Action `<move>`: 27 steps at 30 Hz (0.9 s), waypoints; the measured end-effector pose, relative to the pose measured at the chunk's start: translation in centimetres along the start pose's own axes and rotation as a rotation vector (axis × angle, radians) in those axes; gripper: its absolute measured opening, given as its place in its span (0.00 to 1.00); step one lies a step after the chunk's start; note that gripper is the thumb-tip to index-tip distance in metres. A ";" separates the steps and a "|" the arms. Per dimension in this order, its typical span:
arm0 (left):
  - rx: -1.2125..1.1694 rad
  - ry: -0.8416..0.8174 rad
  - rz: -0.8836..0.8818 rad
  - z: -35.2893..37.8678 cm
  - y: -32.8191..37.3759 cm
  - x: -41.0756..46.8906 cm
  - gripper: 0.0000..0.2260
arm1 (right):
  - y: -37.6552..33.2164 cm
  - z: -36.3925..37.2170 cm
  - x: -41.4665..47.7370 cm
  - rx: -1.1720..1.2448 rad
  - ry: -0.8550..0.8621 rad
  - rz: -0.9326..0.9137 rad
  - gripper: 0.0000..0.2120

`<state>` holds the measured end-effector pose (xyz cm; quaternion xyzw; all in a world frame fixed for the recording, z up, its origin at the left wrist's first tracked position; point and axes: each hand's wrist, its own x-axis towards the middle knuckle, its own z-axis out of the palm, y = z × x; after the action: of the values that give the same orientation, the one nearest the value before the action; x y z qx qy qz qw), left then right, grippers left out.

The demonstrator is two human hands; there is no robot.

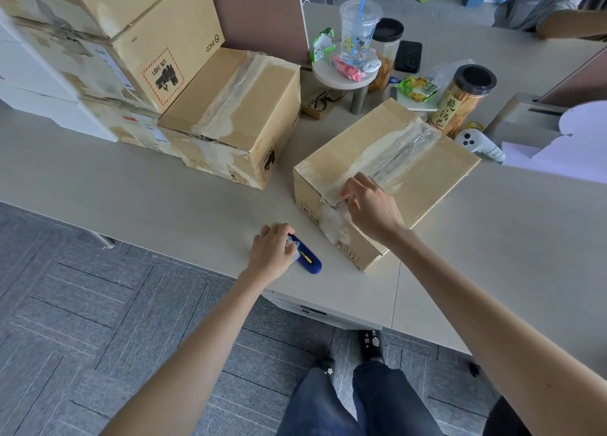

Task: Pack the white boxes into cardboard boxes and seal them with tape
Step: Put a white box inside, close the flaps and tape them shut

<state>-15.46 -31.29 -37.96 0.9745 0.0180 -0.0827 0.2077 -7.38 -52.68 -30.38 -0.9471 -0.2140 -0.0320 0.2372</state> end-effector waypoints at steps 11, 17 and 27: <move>-0.098 0.508 0.196 -3.2 11.0 3.1 0.03 | 6.2 -3.8 3.0 -0.013 -0.084 -0.083 0.07; -0.019 0.322 0.155 -0.3 15.1 6.0 0.21 | 12.1 -5.7 4.6 -0.172 -0.177 -0.204 0.20; 0.280 0.141 0.146 0.4 14.4 7.7 0.24 | 17.4 -4.9 5.1 -0.300 -0.334 -0.287 0.29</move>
<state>-6.98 -44.61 -33.83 0.9960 -0.0498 -0.0005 0.0736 4.76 -66.80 -32.74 -0.9237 -0.3754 0.0599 0.0487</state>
